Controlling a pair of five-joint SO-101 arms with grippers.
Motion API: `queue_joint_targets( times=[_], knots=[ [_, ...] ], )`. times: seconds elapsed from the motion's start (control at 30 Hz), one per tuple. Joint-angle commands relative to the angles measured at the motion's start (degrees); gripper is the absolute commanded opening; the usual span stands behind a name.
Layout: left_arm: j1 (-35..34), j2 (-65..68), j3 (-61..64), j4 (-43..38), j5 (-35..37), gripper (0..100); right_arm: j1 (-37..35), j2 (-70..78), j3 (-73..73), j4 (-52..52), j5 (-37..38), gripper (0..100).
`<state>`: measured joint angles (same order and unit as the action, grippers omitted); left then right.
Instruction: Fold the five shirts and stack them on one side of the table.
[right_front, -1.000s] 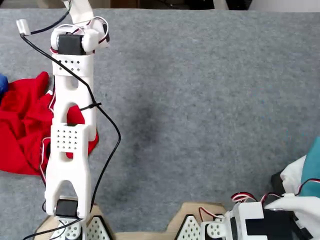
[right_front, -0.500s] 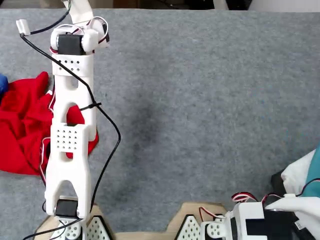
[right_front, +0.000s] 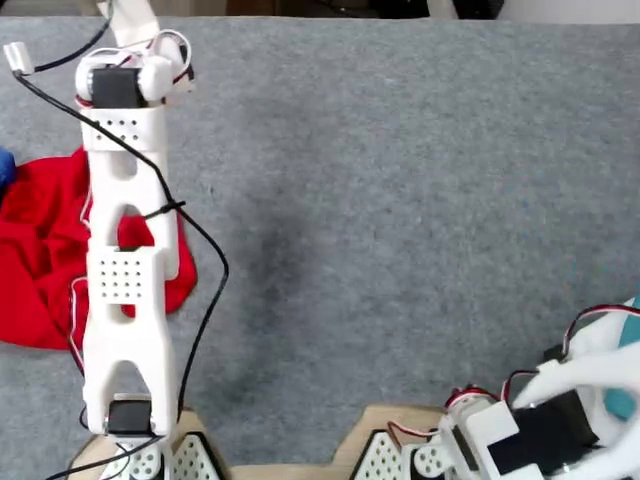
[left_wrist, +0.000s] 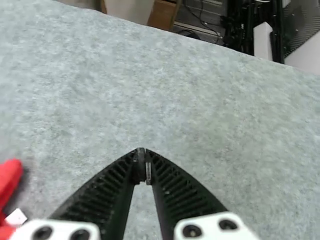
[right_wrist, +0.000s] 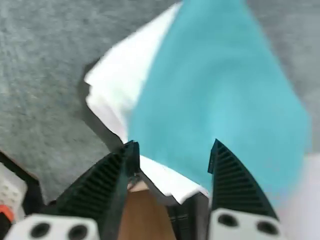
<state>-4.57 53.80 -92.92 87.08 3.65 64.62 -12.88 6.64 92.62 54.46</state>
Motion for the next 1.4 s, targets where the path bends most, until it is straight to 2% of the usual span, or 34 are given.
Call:
queue_joint_targets(
  times=[0.0, 0.2, 0.5, 1.37],
  knots=[
    [-0.9, -3.3, -2.3, 1.1, 0.2, 2, -1.0, -2.8, 6.9, -2.5, -0.9, 22.8],
    [-0.9, -3.3, -2.3, 1.2, 0.1, 2, 1.6, -2.8, 14.4, -10.1, -0.3, 22.1],
    [-0.9, -3.3, -2.3, 1.0, 0.0, 2, 4.0, -2.3, 19.9, -18.5, -0.1, 9.7],
    [-1.0, -3.3, -2.3, 1.1, 0.0, 2, 5.4, -2.3, 27.1, -26.9, -0.1, 9.8]
  ],
)
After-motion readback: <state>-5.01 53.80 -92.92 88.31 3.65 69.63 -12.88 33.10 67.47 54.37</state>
